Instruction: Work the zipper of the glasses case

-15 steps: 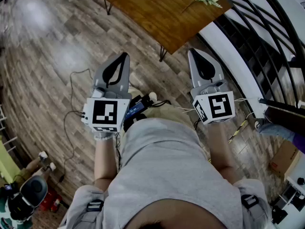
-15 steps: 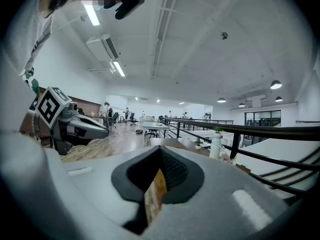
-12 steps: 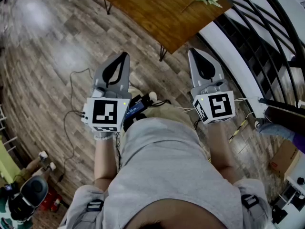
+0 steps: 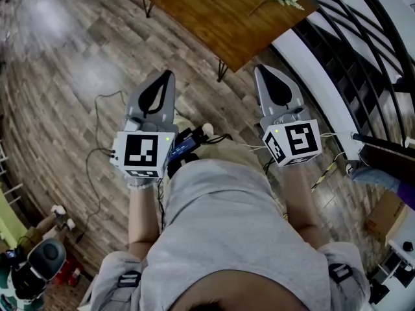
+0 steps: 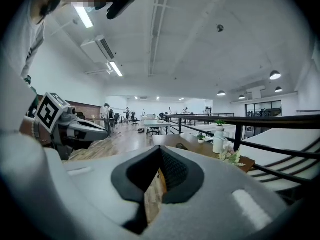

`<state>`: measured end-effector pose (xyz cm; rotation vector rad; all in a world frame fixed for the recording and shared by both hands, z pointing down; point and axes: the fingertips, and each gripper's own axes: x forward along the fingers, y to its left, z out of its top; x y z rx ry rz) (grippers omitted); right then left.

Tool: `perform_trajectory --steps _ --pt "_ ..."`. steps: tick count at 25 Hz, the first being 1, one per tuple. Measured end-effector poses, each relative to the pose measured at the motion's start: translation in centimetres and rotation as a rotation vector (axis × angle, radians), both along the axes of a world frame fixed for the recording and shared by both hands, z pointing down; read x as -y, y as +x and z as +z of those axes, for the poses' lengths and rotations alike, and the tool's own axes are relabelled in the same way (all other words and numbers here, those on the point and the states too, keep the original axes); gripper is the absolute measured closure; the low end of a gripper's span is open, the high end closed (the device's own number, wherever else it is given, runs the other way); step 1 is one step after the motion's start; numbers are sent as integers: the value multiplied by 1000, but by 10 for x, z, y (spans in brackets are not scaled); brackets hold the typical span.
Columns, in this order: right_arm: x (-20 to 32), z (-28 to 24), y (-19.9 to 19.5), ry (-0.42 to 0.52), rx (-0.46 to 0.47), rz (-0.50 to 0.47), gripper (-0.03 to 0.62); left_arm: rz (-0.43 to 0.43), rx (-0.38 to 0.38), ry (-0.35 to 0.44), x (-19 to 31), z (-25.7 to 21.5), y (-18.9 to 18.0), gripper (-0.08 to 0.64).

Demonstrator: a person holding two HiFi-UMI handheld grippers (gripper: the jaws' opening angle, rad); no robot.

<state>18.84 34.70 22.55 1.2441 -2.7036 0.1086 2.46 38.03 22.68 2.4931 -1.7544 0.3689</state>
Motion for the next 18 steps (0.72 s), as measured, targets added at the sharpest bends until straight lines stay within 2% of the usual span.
perform_trajectory --steps 1,3,4,5,13,18 --pt "0 0 1 -7 11 4 591 -1 -5 -11 0 2 0 544" --pt "0 1 1 -17 28 5 565 1 -2 -36 0 7 1 454" --pt "0 1 0 -21 33 1 496 5 2 -43 -1 9 2 432" --pt "-1 1 -1 -23 35 -2 459 8 5 -48 -1 10 3 426" --pt "-3 -1 0 -12 26 -4 454 6 -2 -42 0 7 3 425" --pt "4 -4 4 -6 32 28 454 24 1 -74 7 11 1 427"
